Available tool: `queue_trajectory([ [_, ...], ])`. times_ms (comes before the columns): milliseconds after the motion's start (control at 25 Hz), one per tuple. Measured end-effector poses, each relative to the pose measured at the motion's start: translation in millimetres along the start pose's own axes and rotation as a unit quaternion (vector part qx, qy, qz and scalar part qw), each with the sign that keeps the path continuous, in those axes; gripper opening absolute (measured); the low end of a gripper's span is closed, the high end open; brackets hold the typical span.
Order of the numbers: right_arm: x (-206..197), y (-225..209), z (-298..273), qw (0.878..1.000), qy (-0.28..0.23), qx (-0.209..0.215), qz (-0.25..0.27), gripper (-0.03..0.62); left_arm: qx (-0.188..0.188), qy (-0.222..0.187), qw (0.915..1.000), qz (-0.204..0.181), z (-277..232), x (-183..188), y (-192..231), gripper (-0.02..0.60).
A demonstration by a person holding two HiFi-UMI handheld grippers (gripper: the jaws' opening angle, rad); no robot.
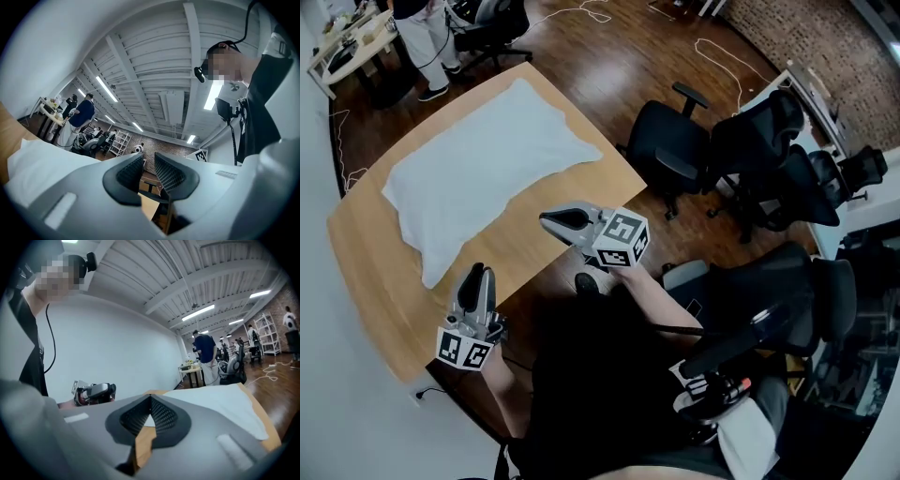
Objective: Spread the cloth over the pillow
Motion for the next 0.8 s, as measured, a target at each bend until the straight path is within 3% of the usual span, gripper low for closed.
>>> queue_trajectory([
  [440, 35.1, -8.5, 32.9, 0.996, -0.048, 0.060, 0.045, 0.003, 0.012, 0.029, 0.9987, -0.041, -51.0, 5.5, -40.1, 0.060],
  [800, 23.4, -33.5, 80.2, 0.994, -0.053, 0.084, 0.040, 0.002, 0.053, 0.058, 0.9965, -0.030, -72.3, -13.0, -69.5, 0.060],
])
Point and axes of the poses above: the fingertips, and each gripper's own axes: z backward along the fingers, y to its left, x out of its top, the point moved 1 cm from there along z, backward along the fingers, and after that the axes turned 8 degrees about -z, right-handed, at the moved point
